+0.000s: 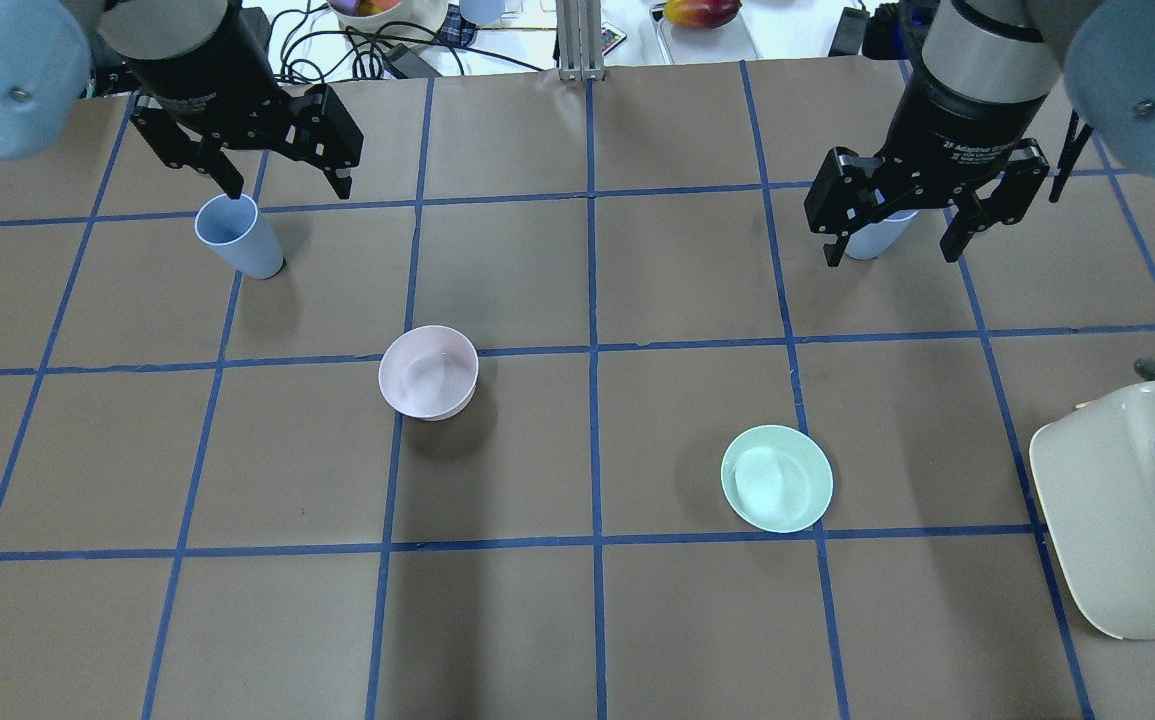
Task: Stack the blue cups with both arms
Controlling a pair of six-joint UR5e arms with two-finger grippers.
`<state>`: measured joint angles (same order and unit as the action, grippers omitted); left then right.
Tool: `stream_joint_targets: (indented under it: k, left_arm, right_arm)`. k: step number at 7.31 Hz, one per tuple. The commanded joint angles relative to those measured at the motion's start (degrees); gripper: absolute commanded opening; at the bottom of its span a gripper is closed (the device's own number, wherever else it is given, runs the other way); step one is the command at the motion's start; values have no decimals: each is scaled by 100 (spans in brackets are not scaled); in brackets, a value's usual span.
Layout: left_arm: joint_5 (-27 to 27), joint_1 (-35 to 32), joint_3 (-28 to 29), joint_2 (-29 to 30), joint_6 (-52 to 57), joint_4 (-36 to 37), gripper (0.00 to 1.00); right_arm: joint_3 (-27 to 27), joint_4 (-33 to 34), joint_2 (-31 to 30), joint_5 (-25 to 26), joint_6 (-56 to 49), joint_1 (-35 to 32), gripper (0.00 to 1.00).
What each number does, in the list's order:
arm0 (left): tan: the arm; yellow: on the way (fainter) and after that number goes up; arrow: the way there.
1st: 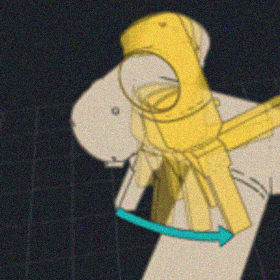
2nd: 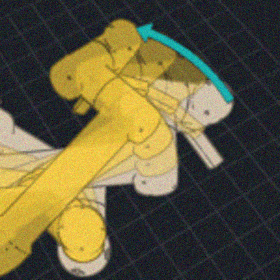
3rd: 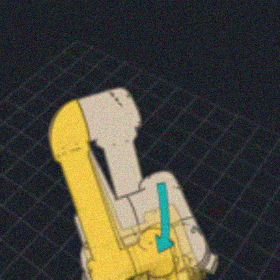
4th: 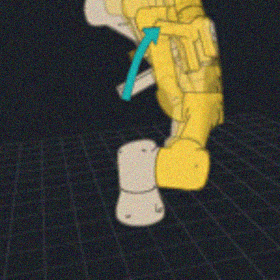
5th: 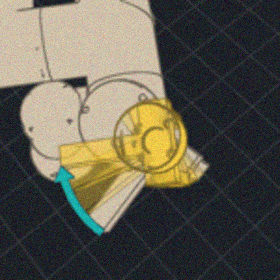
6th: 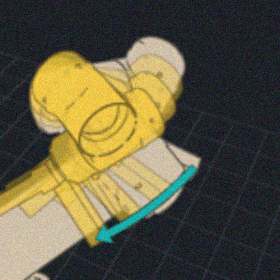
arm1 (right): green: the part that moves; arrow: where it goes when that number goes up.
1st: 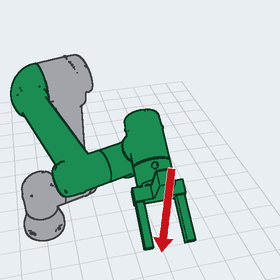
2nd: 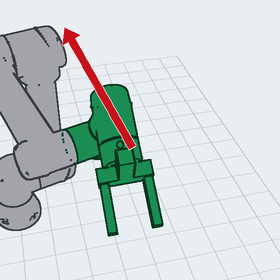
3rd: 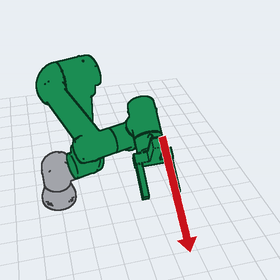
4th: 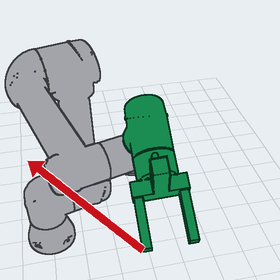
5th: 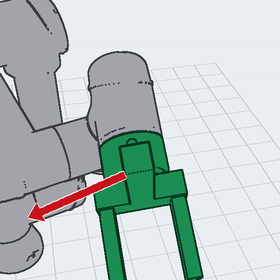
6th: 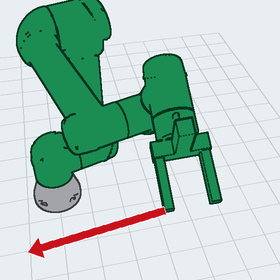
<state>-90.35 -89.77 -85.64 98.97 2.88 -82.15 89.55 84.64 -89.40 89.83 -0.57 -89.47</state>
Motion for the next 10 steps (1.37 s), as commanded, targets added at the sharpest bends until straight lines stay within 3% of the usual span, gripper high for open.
stream_joint_targets:
  k: [1, 3, 8, 9, 10]
  left_arm:
    - [17, 580, -391, 708, 821, 1232, 100]
    - [-1, 899, -348, 1350, 1382, 1919, 100]
    - [-247, 1172, 127, 2169, 1382, 1983, 96]
    - [-247, 1172, 144, 2240, 1391, 1983, 82]
    - [-247, 1172, 145, 2275, 1391, 2018, 54]
  right_arm:
    - [10, 0, 2, -1, 22, 0, 100]
    - [10, 0, -7, -18, 21, 0, 100]
    - [19, -17, 11, -10, 30, 0, 100]
    - [19, -9, 11, -19, 30, 0, 100]
    - [10, -52, 11, 8, 39, 0, 100]
